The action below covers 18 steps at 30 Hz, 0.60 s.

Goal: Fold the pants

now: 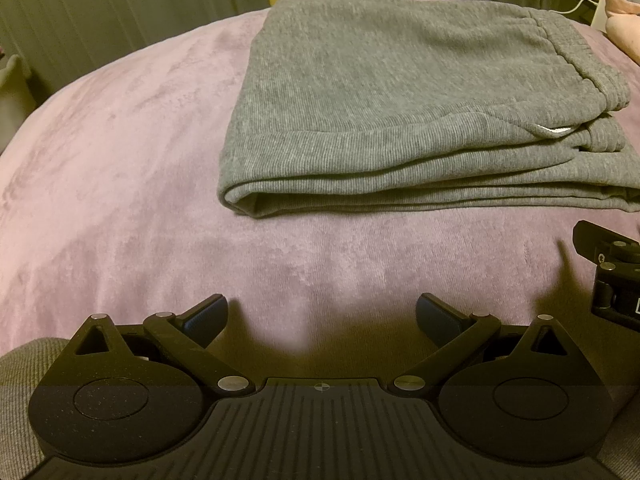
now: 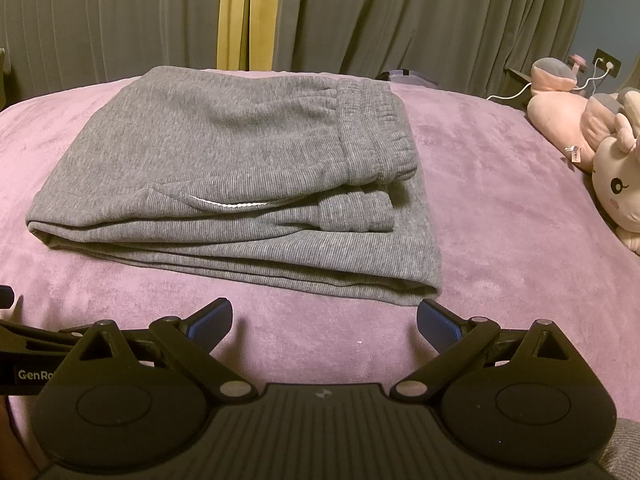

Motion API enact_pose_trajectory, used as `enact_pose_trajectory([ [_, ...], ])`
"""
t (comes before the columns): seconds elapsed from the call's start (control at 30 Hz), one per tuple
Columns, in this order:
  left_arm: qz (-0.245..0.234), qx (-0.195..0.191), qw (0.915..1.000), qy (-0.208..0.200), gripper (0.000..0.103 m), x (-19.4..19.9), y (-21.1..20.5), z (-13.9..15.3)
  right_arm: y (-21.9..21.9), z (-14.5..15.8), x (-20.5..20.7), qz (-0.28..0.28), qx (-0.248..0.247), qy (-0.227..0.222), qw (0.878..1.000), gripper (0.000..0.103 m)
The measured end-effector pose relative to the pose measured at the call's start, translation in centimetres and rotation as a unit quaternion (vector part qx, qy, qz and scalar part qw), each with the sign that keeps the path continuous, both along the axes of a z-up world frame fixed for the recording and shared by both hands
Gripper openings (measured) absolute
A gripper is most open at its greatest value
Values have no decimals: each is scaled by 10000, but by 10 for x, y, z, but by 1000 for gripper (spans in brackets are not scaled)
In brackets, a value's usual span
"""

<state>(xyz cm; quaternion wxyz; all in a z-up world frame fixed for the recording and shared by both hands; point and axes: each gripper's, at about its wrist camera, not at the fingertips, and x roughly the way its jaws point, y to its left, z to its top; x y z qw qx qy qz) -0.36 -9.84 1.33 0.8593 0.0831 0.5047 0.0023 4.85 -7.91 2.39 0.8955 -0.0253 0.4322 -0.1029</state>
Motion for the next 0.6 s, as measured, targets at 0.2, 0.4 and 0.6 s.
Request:
enact_pose_trajectory([
  [0.2,6,-13,10000,5,103,0,1,-1,0,0,0,0,2,0,10000,99],
  [0.4,-1,-3,10000,-3,103,0,1,-1,0,-1,1,-1,1,-5,10000,99],
  [0.6,-54,28,10000,-50,103,-2,-1,-2,0,-1,0,-3,7,-2,10000,99],
])
